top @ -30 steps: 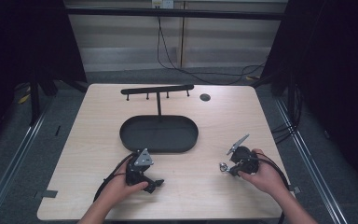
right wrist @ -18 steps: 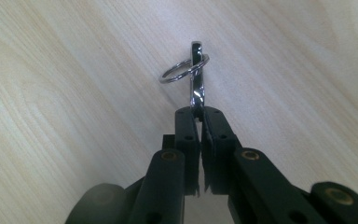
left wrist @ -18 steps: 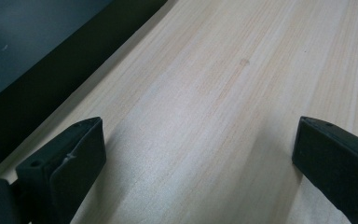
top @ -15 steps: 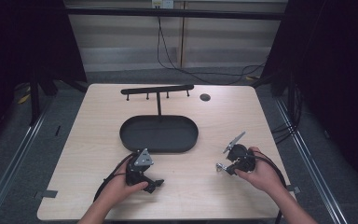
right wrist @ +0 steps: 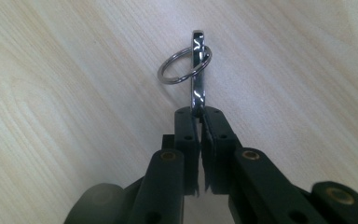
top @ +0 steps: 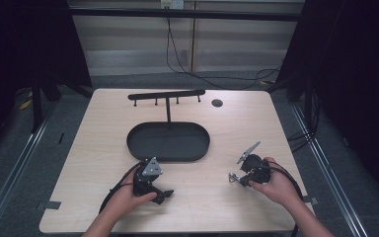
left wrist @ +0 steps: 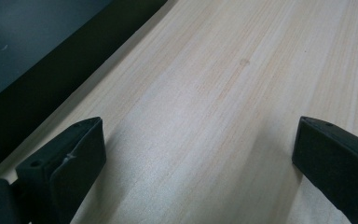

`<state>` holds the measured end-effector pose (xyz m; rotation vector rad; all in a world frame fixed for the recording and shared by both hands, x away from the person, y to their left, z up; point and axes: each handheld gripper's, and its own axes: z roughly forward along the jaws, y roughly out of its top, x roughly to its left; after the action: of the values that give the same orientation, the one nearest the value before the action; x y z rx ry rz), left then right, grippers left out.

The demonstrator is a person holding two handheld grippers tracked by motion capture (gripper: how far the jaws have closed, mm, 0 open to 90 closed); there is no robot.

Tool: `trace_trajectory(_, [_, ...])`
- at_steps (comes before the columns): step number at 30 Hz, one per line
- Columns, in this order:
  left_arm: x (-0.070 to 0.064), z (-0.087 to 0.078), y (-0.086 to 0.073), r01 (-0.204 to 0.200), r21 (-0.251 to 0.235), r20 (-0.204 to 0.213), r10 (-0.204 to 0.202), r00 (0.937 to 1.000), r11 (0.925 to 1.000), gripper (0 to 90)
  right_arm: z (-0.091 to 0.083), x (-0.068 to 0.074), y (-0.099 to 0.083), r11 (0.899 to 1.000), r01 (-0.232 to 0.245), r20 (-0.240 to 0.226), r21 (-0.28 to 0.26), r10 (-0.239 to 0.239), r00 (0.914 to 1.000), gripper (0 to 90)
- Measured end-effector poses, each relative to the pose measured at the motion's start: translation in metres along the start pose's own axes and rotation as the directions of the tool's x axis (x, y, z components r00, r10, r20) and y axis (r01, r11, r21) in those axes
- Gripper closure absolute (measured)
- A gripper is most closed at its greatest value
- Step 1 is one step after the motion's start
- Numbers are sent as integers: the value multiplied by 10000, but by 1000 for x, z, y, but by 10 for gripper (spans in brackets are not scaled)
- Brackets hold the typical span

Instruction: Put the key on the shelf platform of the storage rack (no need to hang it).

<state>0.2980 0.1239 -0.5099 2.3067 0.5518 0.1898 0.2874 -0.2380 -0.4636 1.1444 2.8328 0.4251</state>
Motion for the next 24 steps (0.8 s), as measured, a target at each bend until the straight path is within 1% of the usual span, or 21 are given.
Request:
trace_trajectory(6, [0, 0, 0, 20, -21, 10, -20, 10000, 10000, 23, 2, 0, 1, 10000, 65, 56, -38, -65, 10000, 857])
trace_trajectory(10, [0, 0, 0, -11, 2, 14, 11, 10000, 10000, 23, 4, -1, 3, 10000, 86, -14, 25, -86, 10000, 846])
trace_trajectory(11, [0, 0, 0, 24, -23, 11, -24, 10000, 10000, 23, 6, -1, 3, 10000, -5, -49, 73, 5, 10000, 794])
trace_trajectory(12, [0, 0, 0, -11, 3, 14, 11, 10000, 10000, 23, 6, -1, 4, 10000, -27, -66, 71, 27, 10000, 779])
trace_trajectory(14, [0, 0, 0, 0, -6, 14, 0, 10000, 10000, 23, 7, -2, 4, 10000, 37, -45, 67, -37, 10000, 776])
trace_trajectory(15, [0, 0, 0, -1, -4, 13, 1, 10000, 10000, 23, 8, -1, 5, 10000, -60, -7, -7, 60, 10000, 745])
trace_trajectory(16, [0, 0, 0, -1, -4, 13, 1, 10000, 10000, 23, 8, -1, 5, 10000, -60, -7, -7, 60, 10000, 745])
trace_trajectory(17, [0, 0, 0, -15, 8, 14, 15, 10000, 10000, 23, 9, -2, 7, 9999, -67, 87, -92, 68, 9999, 730])
trace_trajectory(21, [0, 0, 0, -3, -3, 16, 3, 10000, 10000, 23, 10, -3, 10, 9998, -9, 61, -218, 11, 10000, 738])
trace_trajectory(22, [0, 0, 0, -12, 4, 16, 12, 10000, 10000, 23, 10, -3, 11, 9997, -94, -37, -205, 93, 9999, 756])
trace_trajectory(23, [0, 0, 0, -11, 4, 17, 11, 10000, 10000, 23, 11, -3, 13, 9997, -74, -82, -218, 72, 9999, 808])
trace_trajectory(24, [0, 0, 0, 5, -8, 16, -5, 10000, 10000, 23, 11, -3, 13, 9997, -74, -82, -218, 72, 9999, 808])
